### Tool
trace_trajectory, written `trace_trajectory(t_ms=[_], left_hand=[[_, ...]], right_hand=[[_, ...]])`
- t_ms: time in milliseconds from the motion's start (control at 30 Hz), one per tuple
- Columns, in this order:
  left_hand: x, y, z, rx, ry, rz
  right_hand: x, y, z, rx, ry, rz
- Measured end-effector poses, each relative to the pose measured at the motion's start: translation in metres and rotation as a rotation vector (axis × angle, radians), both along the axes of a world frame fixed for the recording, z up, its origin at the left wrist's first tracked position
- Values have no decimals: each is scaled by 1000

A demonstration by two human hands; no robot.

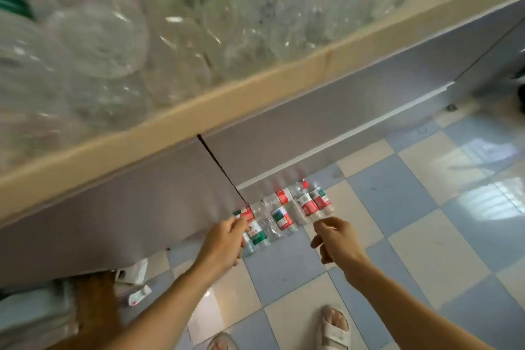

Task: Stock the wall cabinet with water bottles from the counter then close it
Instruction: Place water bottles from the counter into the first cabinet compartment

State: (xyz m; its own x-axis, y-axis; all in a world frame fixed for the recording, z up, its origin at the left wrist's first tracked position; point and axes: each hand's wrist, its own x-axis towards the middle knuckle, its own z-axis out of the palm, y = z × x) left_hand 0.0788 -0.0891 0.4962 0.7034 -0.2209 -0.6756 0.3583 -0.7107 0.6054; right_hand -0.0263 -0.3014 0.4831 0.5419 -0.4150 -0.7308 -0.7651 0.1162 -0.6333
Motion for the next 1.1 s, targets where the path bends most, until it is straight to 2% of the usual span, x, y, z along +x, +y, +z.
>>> trace_trajectory(t_ms=[167,267,467,700,933,1100], left_hand=[[-17,-17,-166,119,-40,-15],[-18,-23,-246,179,-87,-1],[-5,-32,-360,330,-311,-94],[20,-23,-432,537,-465,-310],[23,-18,-461,539,-502,-369],[-5,-15,-456,611,-582,-427]], right_hand=[[0,-21,-157,-10,124,162],[14,-27,-233,-109,150,333],[37,-24,-345,-286,97,539],[73,-18,-425,-608,-62,808],[96,-13,-469,-947,-116,985],[70,-2,-474,-920,-154,922]])
